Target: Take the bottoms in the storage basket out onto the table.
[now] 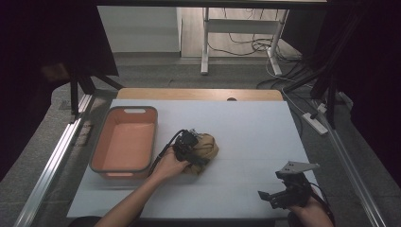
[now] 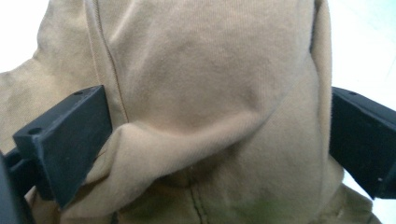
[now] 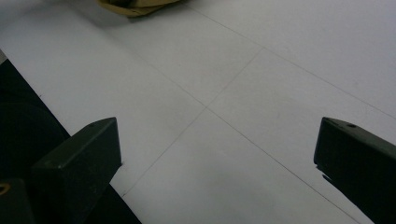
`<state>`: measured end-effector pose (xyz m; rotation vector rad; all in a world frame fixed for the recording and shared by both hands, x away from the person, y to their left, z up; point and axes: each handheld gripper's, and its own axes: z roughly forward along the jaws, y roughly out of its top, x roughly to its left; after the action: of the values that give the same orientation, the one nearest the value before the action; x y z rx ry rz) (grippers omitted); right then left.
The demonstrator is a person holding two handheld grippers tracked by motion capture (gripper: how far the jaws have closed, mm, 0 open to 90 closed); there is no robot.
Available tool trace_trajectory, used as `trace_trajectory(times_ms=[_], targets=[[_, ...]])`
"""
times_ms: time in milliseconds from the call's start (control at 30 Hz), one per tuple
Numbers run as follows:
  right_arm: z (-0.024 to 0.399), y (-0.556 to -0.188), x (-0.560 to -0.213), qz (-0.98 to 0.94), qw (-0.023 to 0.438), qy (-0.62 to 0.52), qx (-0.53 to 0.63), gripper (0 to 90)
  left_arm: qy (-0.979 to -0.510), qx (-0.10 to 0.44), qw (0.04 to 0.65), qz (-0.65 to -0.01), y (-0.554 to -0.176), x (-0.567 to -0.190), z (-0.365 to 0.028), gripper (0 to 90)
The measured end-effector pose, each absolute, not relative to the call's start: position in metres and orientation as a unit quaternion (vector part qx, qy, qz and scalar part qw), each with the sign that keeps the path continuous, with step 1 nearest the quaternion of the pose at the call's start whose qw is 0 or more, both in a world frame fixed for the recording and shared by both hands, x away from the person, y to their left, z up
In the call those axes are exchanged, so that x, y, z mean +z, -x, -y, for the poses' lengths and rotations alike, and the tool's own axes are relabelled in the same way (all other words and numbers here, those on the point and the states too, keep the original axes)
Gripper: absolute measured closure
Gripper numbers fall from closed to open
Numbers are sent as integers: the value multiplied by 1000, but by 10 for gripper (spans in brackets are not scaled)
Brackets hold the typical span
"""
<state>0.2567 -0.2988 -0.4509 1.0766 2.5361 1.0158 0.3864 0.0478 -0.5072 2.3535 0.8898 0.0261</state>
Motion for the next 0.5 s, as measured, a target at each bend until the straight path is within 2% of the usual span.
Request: trace_trajectory(times_ms=[500], targets=[[298,-257,-451,-861,100,-361,343,10,-885,13,328,-331,-381,-492,-49,0]])
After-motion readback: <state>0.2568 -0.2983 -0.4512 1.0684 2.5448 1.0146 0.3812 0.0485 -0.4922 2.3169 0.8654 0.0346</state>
